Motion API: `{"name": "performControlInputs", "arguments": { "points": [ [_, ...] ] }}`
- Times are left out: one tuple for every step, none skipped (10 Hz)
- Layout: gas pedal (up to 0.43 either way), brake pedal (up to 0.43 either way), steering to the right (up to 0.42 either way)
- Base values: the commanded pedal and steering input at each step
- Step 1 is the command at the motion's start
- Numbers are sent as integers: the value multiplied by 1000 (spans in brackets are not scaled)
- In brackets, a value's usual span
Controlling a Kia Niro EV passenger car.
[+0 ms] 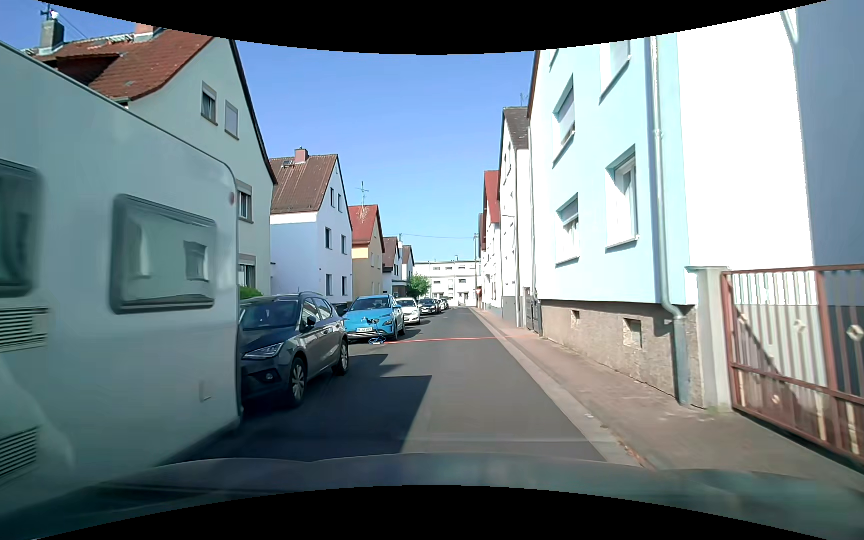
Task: Follow the waypoints while adhering to traffic rules and regulations
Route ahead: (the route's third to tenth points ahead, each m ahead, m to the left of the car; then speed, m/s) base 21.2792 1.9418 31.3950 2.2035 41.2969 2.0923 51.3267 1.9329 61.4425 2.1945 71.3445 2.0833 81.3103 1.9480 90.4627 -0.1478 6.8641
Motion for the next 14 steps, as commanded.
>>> {"name": "performControlInputs", "arguments": {
  "points": [
    [39, 0, -5],
    [39, 0, -4],
    [39, 0, -4],
    [39, 0, -4],
    [39, 0, -3],
    [39, 0, -4],
    [39, 0, -4],
    [39, 0, -4],
    [39, 0, -4],
    [39, 0, -4],
    [39, 0, -5],
    [39, 0, -6],
    [39, 0, -6],
    [39, 0, -5]
  ]
}}
